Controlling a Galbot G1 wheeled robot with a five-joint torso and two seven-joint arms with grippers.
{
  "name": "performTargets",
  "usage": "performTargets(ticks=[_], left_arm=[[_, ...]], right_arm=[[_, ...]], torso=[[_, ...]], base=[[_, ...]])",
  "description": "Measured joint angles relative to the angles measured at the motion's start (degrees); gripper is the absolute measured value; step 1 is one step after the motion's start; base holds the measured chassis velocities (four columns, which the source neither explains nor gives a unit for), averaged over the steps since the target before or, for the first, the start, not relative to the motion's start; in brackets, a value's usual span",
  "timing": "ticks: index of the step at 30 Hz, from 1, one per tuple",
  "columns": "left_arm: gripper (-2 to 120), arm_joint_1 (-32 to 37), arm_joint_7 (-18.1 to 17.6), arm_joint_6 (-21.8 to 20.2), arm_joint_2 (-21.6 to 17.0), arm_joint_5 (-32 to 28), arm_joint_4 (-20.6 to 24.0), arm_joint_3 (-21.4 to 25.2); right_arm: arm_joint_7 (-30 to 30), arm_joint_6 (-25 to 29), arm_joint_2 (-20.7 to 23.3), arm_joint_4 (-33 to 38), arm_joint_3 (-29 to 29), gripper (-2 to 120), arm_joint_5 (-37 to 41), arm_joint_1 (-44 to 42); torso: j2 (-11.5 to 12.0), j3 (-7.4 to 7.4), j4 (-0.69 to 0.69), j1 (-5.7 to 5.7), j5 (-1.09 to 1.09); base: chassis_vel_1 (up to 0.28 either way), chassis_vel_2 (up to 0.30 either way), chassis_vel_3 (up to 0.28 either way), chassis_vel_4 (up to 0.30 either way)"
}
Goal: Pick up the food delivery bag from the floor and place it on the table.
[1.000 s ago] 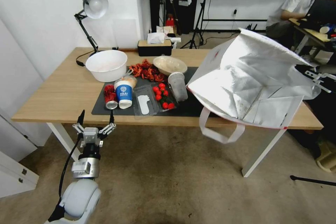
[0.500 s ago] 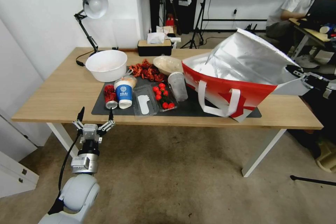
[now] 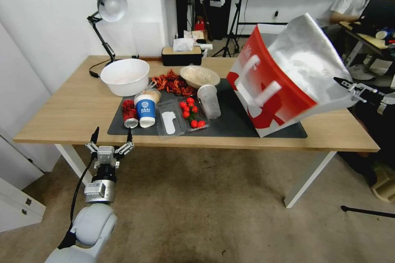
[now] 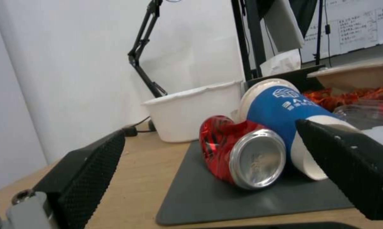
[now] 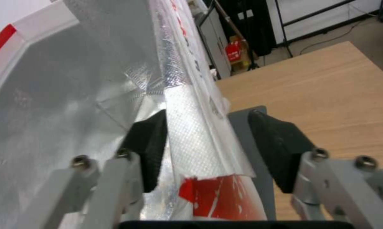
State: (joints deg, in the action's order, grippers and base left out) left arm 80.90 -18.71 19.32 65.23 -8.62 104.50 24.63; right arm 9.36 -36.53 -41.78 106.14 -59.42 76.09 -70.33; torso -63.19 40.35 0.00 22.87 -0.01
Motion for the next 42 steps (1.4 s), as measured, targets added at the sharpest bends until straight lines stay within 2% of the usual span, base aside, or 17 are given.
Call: performTargets(ticks=[1, 2, 5, 10, 12, 22, 30, 37, 42], left_arm=[[100, -0.11, 0.01, 0.0, 0.0, -0.01, 0.0, -0.05], [100, -0.11, 0.01, 0.0, 0.0, -0.01, 0.0, -0.05], [100, -0.18, 0.02, -0.04, 0.02, -0.07, 0.0, -0.1], [100, -0.21, -0.16, -0.16, 0.03, -0.12, -0.11, -0.1], [100, -0.29, -0.26, -0.14, 0.03, -0.16, -0.18, -0.1], [100, -0.33, -0.48, 0.06, 0.14, -0.13, -0.26, -0.11], [100, -0.01, -2.95, -0.75, -0.11, -0.23, 0.92, -0.31], [100, 0.39, -3.38, -1.64, -0.31, -0.36, 2.23, -0.06], [100, 1.04, -3.4, -2.0, -0.13, -0.52, 3.18, 0.26]], right_arm=[[0.0, 0.03, -0.06, -0.18, 0.12, 60, -0.24, 0.22], [0.0, 0.03, -0.06, -0.18, 0.12, 60, -0.24, 0.22], [0.4, 0.45, 0.15, -0.88, 0.22, 78, -1.0, 0.62], [0.97, 0.81, 0.68, -1.35, -0.28, 89, -1.21, 0.99], [1.32, 0.82, 1.12, -1.35, -1.46, 98, -1.17, 0.82], [2.14, 0.82, 0.55, 0.62, -4.65, 100, -0.97, -2.17], [3.81, 1.76, -1.34, 4.45, -7.18, 100, -1.93, -5.32], [6.33, 5.68, -3.28, 7.53, -10.38, 100, -7.4, -9.3], [7.06, 10.62, -5.5, 9.34, -11.94, 100, -10.93, -11.53]], torso=[[0.0, 0.0, 0.0, 0.0, 0.01], [0.0, 0.0, 0.0, 0.0, 0.01], [0.0, 0.0, 0.0, 0.0, 0.02], [0.0, 0.0, 0.01, 0.0, 0.01], [0.0, 0.0, 0.01, 0.0, 0.01], [0.0, 0.0, 0.0, 0.0, 0.01], [0.0, 0.0, 0.0, 0.0, 0.0], [0.0, 0.0, 0.0, 0.0, 0.01], [0.0, -0.01, 0.0, 0.0, 0.0]], base=[[0.0, 0.0, 0.0, 0.0], [0.0, 0.0, 0.0, 0.0], [0.0, 0.0, 0.0, 0.0], [0.0, 0.0, 0.0, 0.0], [0.0, 0.0, 0.0, 0.0], [0.0, 0.0, 0.0, 0.0], [0.0, 0.0, 0.0, 0.0], [0.0, 0.0, 0.0, 0.0], [0.0, 0.0, 0.0, 0.0]])
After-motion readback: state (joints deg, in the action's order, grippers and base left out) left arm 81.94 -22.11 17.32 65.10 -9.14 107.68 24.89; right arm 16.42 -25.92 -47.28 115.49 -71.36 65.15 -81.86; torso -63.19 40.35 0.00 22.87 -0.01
